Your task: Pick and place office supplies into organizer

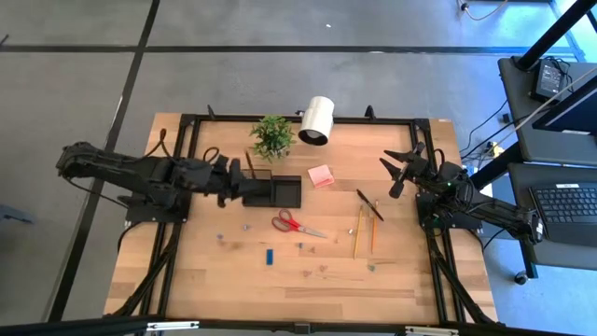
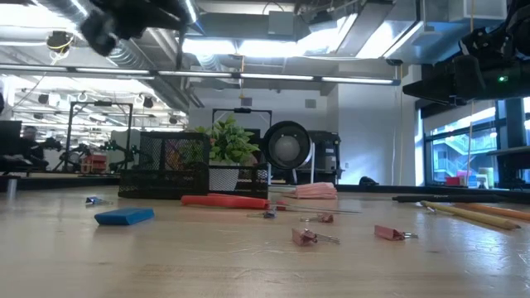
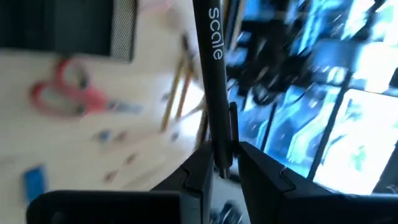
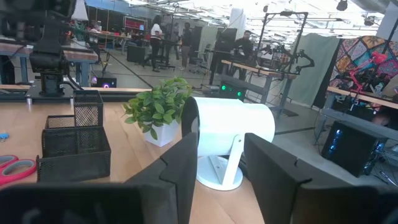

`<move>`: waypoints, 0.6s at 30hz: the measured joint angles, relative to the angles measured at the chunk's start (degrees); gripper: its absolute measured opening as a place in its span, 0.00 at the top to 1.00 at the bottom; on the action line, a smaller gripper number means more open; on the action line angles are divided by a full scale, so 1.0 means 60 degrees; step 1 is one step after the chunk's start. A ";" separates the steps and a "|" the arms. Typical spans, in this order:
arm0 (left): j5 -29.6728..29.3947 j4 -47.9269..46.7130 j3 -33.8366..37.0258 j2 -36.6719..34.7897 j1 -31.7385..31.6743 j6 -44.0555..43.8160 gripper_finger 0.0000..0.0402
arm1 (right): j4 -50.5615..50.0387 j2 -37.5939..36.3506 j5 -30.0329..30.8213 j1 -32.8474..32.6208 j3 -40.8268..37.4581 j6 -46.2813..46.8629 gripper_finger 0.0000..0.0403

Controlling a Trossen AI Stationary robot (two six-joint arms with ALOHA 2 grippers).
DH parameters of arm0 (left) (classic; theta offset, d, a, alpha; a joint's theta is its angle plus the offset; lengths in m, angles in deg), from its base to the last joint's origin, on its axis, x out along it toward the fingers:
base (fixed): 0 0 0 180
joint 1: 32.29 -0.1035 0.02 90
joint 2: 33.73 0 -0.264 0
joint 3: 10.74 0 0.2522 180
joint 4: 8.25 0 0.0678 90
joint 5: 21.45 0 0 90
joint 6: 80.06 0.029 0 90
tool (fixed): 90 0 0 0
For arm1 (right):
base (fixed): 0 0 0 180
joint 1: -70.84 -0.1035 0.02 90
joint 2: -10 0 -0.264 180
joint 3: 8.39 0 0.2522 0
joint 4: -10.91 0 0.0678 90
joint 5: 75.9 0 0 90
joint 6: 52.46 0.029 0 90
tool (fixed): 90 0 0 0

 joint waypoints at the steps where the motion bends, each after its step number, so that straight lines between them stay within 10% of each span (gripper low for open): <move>1: 0.0144 0.0002 0.0000 0.0000 0.0002 0.0009 0.84 | -0.0003 -0.0004 0.0000 0.0000 0.0000 0.0000 0.66; 18: 0.0523 0.0229 0.0000 0.0000 -0.0002 0.0172 0.84 | 0.0000 -0.0001 -0.0003 0.0001 -0.0001 -0.0003 0.66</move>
